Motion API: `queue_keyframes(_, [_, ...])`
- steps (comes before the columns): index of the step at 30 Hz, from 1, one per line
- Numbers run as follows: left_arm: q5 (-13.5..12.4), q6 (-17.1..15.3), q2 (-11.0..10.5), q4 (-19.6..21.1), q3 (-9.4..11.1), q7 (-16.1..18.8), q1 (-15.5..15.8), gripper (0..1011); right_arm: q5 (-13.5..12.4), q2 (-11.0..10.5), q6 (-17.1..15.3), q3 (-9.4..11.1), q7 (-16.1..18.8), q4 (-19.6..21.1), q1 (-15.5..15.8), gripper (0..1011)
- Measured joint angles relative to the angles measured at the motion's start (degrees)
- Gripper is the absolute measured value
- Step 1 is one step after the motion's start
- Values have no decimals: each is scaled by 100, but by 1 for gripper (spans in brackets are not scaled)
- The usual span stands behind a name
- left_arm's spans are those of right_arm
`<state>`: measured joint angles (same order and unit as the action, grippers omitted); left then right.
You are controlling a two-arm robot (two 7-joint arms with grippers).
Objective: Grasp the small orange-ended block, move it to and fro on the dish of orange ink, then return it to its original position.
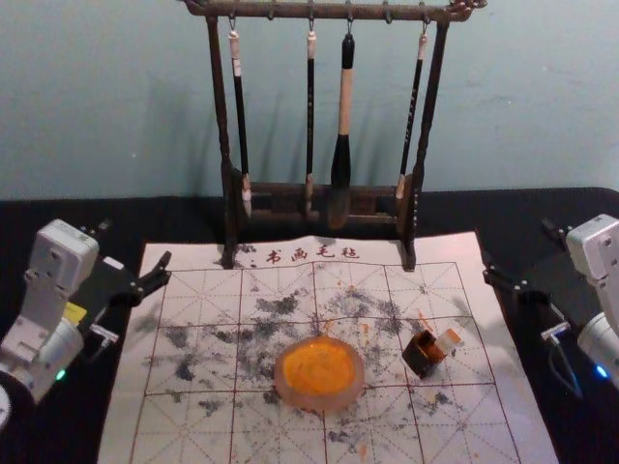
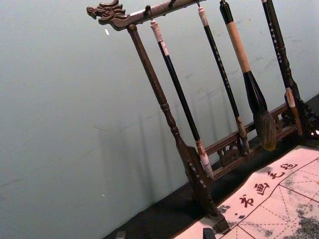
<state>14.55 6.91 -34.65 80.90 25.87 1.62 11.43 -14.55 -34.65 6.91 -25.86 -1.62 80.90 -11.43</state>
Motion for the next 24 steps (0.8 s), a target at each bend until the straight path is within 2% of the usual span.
queue_keyframes(9, [0, 0, 0, 0, 0, 0, 0, 1001, 2, 10, 4, 28, 21, 0, 2, 1002])
queue_keyframes(16, [0, 0, 0, 0, 0, 0, 0, 1001, -189, -29, 90, 265, 298, 171, 139, 1003])
queue_keyframes(21, [0, 0, 0, 0, 0, 0, 0, 1001, -576, -193, 206, 521, 664, 569, 466, 1003])
queue_keyframes(22, [-1, 0, 0, 0, 0, 0, 0, 1001, -733, -260, 264, 598, 846, 699, 585, 1003])
queue_keyframes(23, [0, 0, 0, 0, 0, 0, 0, 1001, -733, -260, 264, 598, 846, 699, 585, 1003])
queue_keyframes(24, [0, 0, 0, 0, 0, 0, 0, 1001, -899, -324, 312, 660, 1036, 822, 705, 1003])
